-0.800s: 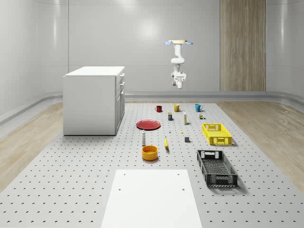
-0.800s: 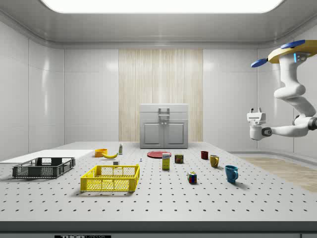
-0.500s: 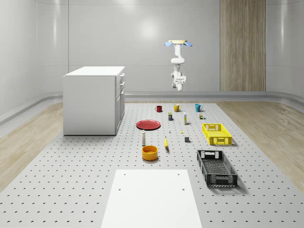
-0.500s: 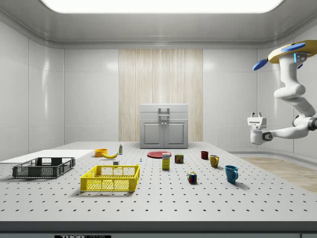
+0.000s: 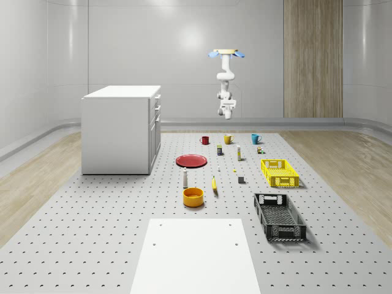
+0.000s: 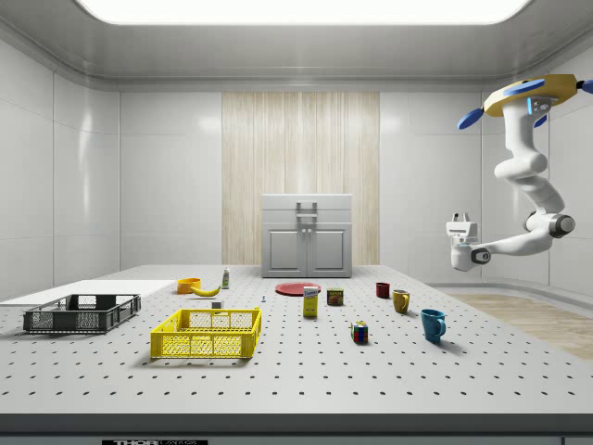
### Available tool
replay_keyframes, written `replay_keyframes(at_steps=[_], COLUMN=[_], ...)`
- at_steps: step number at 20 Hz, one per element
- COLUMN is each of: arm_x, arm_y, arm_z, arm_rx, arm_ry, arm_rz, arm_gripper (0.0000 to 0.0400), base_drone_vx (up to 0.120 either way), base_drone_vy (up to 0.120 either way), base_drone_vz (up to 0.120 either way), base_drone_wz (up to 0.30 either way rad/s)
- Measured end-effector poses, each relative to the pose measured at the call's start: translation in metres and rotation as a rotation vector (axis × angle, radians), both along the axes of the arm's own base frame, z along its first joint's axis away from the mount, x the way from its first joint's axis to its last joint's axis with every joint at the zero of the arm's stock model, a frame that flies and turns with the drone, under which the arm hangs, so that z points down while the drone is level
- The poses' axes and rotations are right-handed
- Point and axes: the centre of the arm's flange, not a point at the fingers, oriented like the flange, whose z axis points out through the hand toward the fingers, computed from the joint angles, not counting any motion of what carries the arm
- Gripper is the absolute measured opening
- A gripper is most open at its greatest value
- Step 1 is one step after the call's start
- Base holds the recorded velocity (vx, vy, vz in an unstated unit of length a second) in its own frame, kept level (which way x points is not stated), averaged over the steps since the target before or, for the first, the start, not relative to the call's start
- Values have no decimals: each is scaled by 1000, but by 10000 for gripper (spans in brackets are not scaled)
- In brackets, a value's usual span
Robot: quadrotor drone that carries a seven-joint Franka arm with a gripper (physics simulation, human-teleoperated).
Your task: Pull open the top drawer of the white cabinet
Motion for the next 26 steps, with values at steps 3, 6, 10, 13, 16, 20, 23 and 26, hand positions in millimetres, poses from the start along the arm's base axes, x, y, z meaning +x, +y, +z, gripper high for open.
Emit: replay_keyframes(at_steps=[3, 6, 10, 13, 16, 20, 23, 26], arm_x=[0, 0, 1, 2, 2, 2, 2, 2], arm_y=[0, -8, -65, -86, -95, -98, -99, -99], arm_z=[4, 6, -19, -44, -62, -77, -83, -87], arm_rx=[0, 91, 720, 1053, 1265, 1421, 1483, 1519], arm_ry=[-2, -3, 3, 6, 7, 8, 9, 9], arm_rz=[0, -2, 4, 9, 11, 13, 14, 15], arm_gripper=[306, 306, 312, 311, 309, 307, 306, 306], base_drone_vx=[120, 120, 120, 120, 120, 120, 120, 120], base_drone_vy=[-120, -120, -120, -120, -120, -120, -120, -120], base_drone_vz=[120, 120, 120, 120, 120, 120, 120, 120], base_drone_wz=[0, 0, 0, 0, 0, 0, 0, 0])
